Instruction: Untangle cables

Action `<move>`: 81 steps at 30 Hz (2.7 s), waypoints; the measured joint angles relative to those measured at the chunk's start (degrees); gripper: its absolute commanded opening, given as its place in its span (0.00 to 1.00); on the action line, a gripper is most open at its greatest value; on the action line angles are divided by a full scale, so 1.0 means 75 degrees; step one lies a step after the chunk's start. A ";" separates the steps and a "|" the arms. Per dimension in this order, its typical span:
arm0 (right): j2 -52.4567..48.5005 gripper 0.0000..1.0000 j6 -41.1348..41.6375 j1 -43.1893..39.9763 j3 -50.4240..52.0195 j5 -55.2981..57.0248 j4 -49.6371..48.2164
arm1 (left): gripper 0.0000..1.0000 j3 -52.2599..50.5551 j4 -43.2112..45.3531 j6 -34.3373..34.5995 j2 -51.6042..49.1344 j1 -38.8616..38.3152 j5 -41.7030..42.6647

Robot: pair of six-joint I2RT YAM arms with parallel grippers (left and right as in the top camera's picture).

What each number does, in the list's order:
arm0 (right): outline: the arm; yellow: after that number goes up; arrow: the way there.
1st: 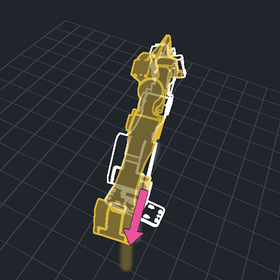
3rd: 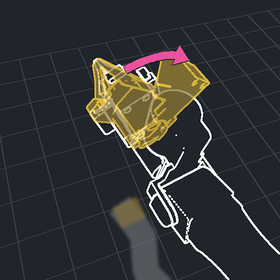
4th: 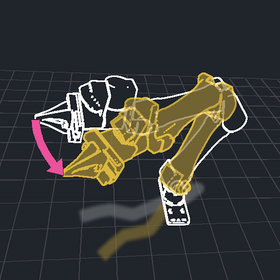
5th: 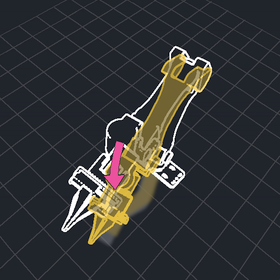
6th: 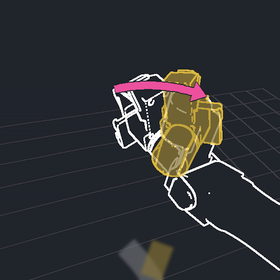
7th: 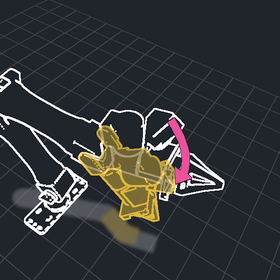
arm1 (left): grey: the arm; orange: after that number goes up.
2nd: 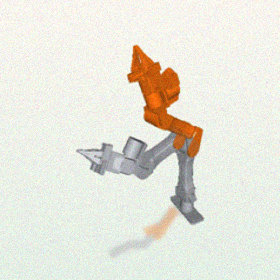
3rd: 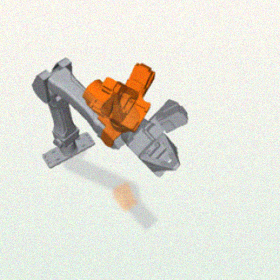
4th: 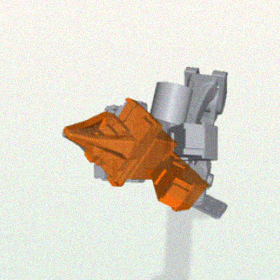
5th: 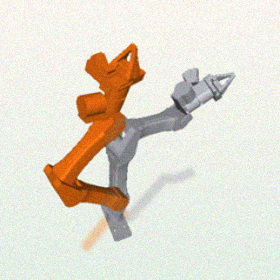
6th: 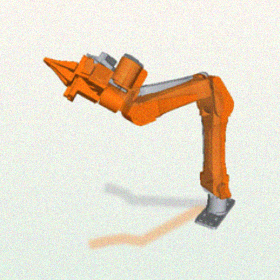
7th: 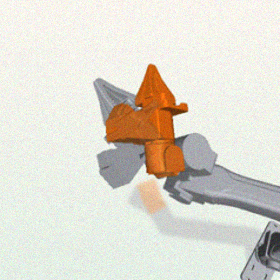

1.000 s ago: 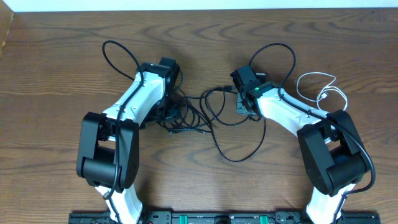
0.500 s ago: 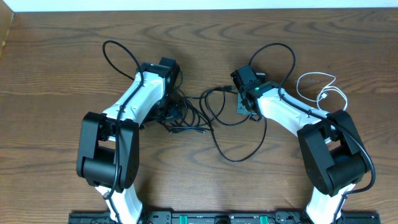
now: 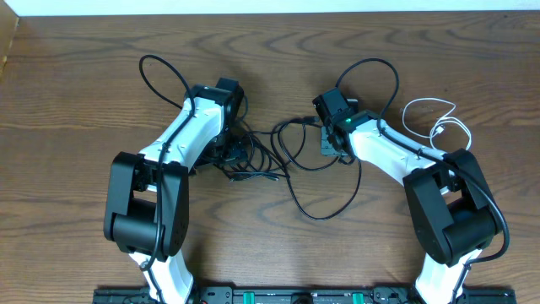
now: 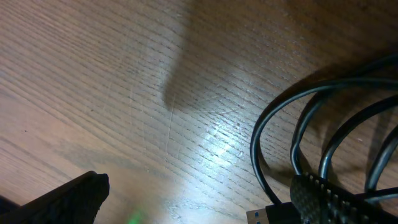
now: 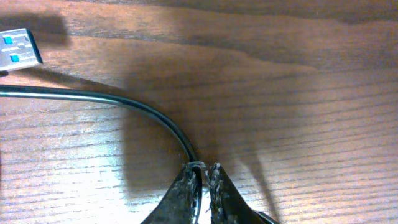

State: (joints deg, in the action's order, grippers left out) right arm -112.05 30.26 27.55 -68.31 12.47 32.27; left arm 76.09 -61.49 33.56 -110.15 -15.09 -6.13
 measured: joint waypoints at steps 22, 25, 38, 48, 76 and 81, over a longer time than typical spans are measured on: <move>0.0122 0.01 -0.0277 0.0006 -0.0073 -0.0248 0.0950 | 0.98 0.0000 0.0000 0.0000 0.0000 0.0000 0.0000; 0.0134 0.01 -0.0280 0.0006 -0.0064 -0.0283 0.0959 | 0.98 0.0000 0.0000 0.0000 0.0000 0.0000 0.0000; 0.0146 0.01 -0.0280 0.0006 -0.0052 -0.0303 0.0962 | 0.98 0.0000 0.0000 0.0000 0.0000 0.0000 0.0000; 0.0239 0.06 -0.0265 0.0102 0.0280 -0.0344 -0.0050 | 0.98 0.0000 0.0000 0.0000 0.0000 0.0000 0.0003; 0.0329 0.02 -0.0277 0.0239 0.0525 -0.0289 -0.0568 | 0.98 0.0000 0.0000 0.0000 0.0000 0.0000 0.0000; 0.0335 0.01 -0.0268 0.0259 0.0525 -0.0309 -0.0586 | 0.98 0.0000 0.0000 0.0000 0.0000 0.0000 0.0003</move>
State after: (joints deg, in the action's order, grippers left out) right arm -109.54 28.25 29.50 -64.38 10.15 27.88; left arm 76.09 -61.49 33.56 -110.15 -15.09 -6.11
